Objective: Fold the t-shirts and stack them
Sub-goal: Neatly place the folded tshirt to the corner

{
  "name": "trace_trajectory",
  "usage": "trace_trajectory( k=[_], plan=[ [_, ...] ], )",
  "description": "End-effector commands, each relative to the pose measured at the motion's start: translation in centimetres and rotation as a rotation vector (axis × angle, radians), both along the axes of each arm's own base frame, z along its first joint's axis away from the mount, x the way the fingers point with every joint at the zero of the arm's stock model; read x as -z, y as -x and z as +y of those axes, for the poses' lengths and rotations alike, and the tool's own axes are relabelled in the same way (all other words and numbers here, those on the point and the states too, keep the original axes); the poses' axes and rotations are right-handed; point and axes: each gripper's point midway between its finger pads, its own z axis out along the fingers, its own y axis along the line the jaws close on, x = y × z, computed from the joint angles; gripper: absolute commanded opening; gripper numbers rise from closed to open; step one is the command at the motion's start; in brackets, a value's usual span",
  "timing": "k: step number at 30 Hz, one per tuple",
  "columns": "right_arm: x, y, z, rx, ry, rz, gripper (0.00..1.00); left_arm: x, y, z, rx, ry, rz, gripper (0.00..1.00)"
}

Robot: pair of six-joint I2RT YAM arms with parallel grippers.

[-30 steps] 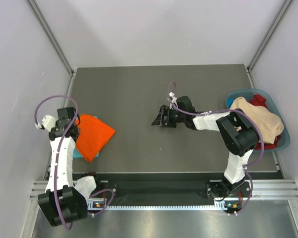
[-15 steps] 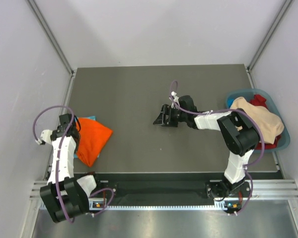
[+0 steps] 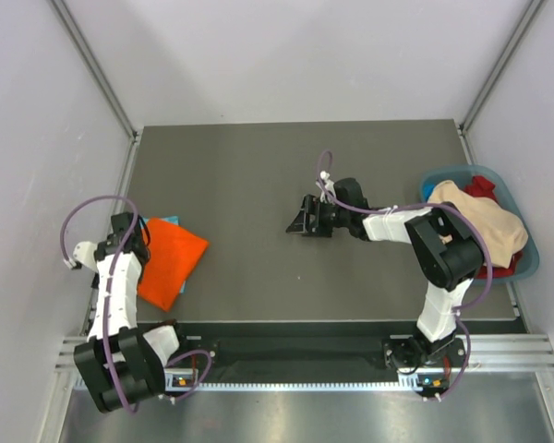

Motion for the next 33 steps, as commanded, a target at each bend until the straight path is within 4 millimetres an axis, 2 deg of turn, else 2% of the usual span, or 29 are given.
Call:
trace_trajectory(
  k=[1, 3, 4, 5, 10, 11, 12, 13, 14, 15, 16, 18, 19, 20, 21, 22, 23, 24, 26, 27, 28, 29, 30, 31, 33],
  plan=[
    [-2.9, -0.6, 0.2, -0.015, -0.048, -0.089, 0.76, -4.7, -2.3, 2.0, 0.099, -0.110, -0.021, 0.62],
    [-2.9, -0.7, 0.2, -0.016, -0.048, -0.091, 0.76, -6.1, -5.4, 1.0, 0.279, -0.085, -0.108, 0.59],
    [-3.0, -0.7, 0.2, -0.020, -0.052, -0.092, 0.76, -7.3, -7.6, 1.2, 0.415, -0.133, -0.147, 0.59],
    [-3.2, -0.6, 0.4, -0.039, -0.060, -0.102, 0.76, -7.7, -9.2, -0.4, 0.531, -0.097, -0.221, 0.59],
    [-3.4, -0.6, 0.8, -0.059, -0.030, -0.142, 0.77, -8.1, -11.9, -2.2, 0.765, -0.085, -0.252, 0.57],
    [-3.1, -0.8, 0.8, -0.054, 0.010, -0.149, 0.77, -6.7, -12.0, -2.3, 0.778, -0.040, -0.199, 0.57],
    [-3.0, -0.8, 1.0, -0.056, 0.022, -0.153, 0.77, -6.4, -12.1, -2.3, 0.787, -0.021, -0.175, 0.56],
    [-2.9, -0.3, 1.9, -0.069, 0.029, -0.156, 0.77, -6.6, -12.4, -2.4, 0.797, -0.009, -0.174, 0.56],
    [-3.3, -0.8, 2.7, -0.047, 0.029, -0.169, 0.77, -6.4, -12.7, -2.6, 0.807, 0.002, -0.179, 0.55],
    [-2.6, -0.8, 3.4, -0.040, 0.037, -0.153, 0.77, -6.6, -13.1, -3.0, 0.825, 0.010, -0.206, 0.55],
    [-3.2, -0.6, 5.3, -0.047, 0.022, -0.165, 0.78, -6.6, -13.6, -4.0, 0.867, 0.034, -0.247, 0.55],
    [-3.5, -0.3, 7.6, -0.022, -0.017, -0.122, 0.79, -6.4, -13.9, -4.6, 0.891, 0.071, -0.262, 0.56],
    [-3.0, 0.5, 9.3, -0.038, -0.029, -0.113, 0.80, -6.6, -14.1, -4.6, 0.887, 0.083, -0.256, 0.56],
    [-3.8, 0.0, 10.5, -0.004, -0.049, -0.108, 0.80, -5.7, -14.1, -4.5, 0.875, 0.114, -0.226, 0.56],
    [-3.2, 0.1, 11.4, 0.002, -0.046, -0.096, 0.81, -5.4, -14.0, -4.4, 0.865, 0.124, -0.213, 0.56],
    [-4.2, 0.4, 13.2, -0.004, -0.070, -0.111, 0.81, -5.1, -14.0, -4.2, 0.844, 0.130, -0.211, 0.56],
    [-4.1, 0.1, 13.8, 0.035, -0.073, -0.094, 0.81, -5.0, -14.0, -3.7, 0.817, 0.123, -0.209, 0.57],
    [-3.3, 0.2, 14.4, 0.049, -0.068, -0.077, 0.81, -4.8, -13.9, -3.1, 0.788, 0.122, -0.213, 0.57],
    [-4.1, 0.3, 16.6, 0.077, -0.118, -0.086, 0.82, -4.4, -14.3, -2.9, 0.753, 0.146, -0.267, 0.57],
    [-3.1, 1.0, 17.7, 0.070, -0.113, -0.079, 0.82, -4.2, -14.7, -3.4, 0.745, 0.182, -0.301, 0.57],
    [-3.7, 0.7, 18.8, 0.072, -0.132, -0.096, 0.82, -3.7, -15.0, -3.6, 0.743, 0.196, -0.316, 0.57],
    [-3.4, 0.9, 19.5, 0.061, -0.136, -0.093, 0.82, -3.2, -15.1, -3.9, 0.742, 0.218, -0.321, 0.57],
    [-1.9, 1.3, 20.2, 0.045, -0.127, -0.078, 0.82, -2.9, -15.2, -4.0, 0.732, 0.233, -0.326, 0.57],
    [-2.5, 1.7, 21.3, 0.026, -0.159, -0.079, 0.82, -2.3, -15.3, -4.1, 0.732, 0.247, -0.321, 0.57],
    [-1.0, 2.0, 21.9, 0.018, -0.168, -0.062, 0.81, -1.8, -15.2, -3.8, 0.720, 0.250, -0.305, 0.57]
  ],
)
